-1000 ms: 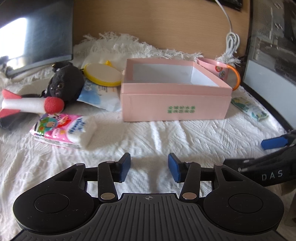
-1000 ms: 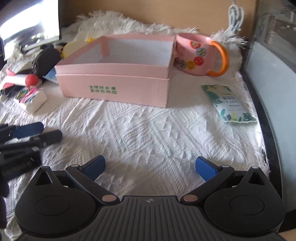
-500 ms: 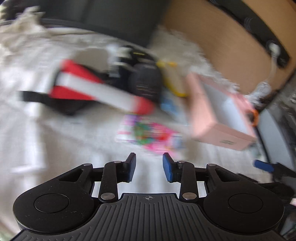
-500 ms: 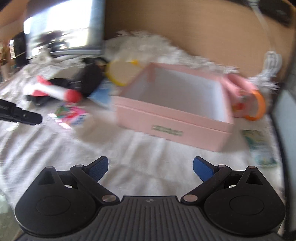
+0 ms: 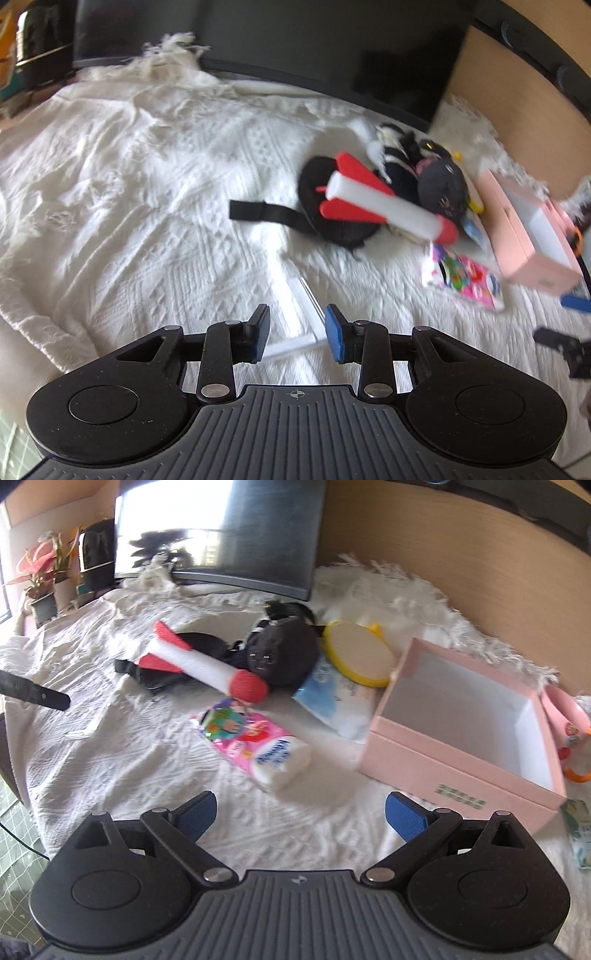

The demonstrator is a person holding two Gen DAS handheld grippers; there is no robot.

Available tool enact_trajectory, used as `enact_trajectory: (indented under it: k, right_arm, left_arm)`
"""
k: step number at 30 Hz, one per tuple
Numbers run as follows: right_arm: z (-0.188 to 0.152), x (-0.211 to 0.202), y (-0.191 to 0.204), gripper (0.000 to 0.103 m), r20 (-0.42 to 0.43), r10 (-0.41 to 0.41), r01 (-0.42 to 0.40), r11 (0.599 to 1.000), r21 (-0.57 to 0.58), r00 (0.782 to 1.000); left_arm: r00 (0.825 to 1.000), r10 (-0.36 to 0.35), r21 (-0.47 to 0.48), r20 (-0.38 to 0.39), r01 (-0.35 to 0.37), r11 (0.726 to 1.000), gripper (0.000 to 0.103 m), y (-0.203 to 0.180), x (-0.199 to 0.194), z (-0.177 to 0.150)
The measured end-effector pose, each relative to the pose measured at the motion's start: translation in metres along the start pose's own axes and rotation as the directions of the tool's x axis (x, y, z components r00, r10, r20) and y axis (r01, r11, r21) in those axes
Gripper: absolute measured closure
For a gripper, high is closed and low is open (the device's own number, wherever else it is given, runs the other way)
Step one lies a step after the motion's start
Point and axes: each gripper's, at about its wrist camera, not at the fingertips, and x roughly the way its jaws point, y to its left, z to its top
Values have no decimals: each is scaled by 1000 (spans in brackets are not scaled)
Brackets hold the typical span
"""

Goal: Organize soft objects
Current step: 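Grasp the pink tissue pack with the right tool, then carry the tissue pack into the pink box and open the right tool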

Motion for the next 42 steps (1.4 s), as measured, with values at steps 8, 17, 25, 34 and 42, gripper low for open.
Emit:
enact_trajectory:
  k: [8, 17, 25, 34, 42]
  right_arm:
    - [-3, 12, 33, 4, 12, 9, -8, 996, -85, 1000]
    - [3, 16, 41, 4, 30, 13, -7, 986, -164, 999]
    - [47, 68, 46, 5, -28, 98, -102, 941, -322, 995]
    - [67, 105, 37, 42, -214, 164, -211, 953, -218, 963]
    - [34, 19, 14, 47, -205, 147, -167, 983, -81, 968]
  left_arm:
    - [999, -19, 107, -43, 23, 994, 64, -17, 32, -23]
    - [998, 14, 260, -65, 3, 966, 69, -24, 45, -20]
    - [994, -54, 300, -90, 79, 951, 85, -14, 36, -21]
    - [992, -100, 305, -76, 119, 945, 87, -19, 15, -22]
    - [939, -307, 318, -156, 341, 885, 90, -88, 11, -15]
